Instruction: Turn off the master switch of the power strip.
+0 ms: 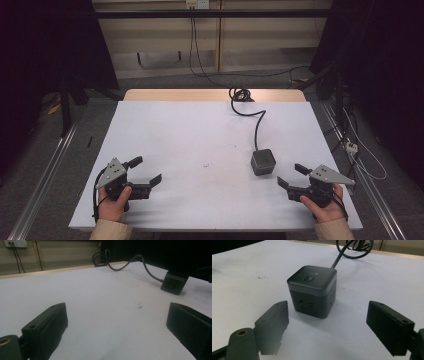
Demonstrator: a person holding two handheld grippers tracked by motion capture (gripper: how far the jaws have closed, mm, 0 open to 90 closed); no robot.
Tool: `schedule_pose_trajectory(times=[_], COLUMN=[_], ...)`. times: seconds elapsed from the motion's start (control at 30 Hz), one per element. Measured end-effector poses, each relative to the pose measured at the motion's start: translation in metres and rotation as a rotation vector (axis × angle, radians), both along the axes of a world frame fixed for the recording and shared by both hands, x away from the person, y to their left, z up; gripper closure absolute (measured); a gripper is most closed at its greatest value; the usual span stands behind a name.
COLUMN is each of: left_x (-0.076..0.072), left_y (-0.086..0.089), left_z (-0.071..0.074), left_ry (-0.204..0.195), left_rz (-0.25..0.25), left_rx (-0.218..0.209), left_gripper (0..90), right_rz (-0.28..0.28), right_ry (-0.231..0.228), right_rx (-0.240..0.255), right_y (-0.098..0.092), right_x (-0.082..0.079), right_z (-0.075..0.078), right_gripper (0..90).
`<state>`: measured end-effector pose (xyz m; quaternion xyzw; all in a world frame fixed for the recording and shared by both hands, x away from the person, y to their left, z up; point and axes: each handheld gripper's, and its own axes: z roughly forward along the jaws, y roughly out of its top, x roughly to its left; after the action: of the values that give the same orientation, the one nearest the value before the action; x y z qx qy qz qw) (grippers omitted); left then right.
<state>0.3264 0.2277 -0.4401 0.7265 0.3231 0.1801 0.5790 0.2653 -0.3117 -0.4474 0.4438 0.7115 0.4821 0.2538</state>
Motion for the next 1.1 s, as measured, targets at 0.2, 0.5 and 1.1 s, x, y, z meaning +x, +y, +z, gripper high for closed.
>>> schedule_pose_trajectory(times=[0.2, 0.5, 1.1], left_x=[0.0, 0.0, 0.0], left_y=[0.0, 0.001, 0.001], left_z=[0.0, 0.0, 0.0], left_ry=[-0.001, -0.003, -0.004], left_rz=[0.001, 0.002, 0.003], left_rx=[0.0, 0.003, 0.0], left_gripper=[3.2, 3.3, 3.2], right_rz=[0.001, -0.006, -0.02], right_ry=[0.001, 0.002, 0.002], right_rx=[-0.003, -0.008, -0.007], right_y=[-0.002, -0.006, -0.014], right_x=[-0.002, -0.004, -0.009], right_z=[-0.001, -0.001, -0.001], right_gripper=[17.9, 16.7, 15.7])
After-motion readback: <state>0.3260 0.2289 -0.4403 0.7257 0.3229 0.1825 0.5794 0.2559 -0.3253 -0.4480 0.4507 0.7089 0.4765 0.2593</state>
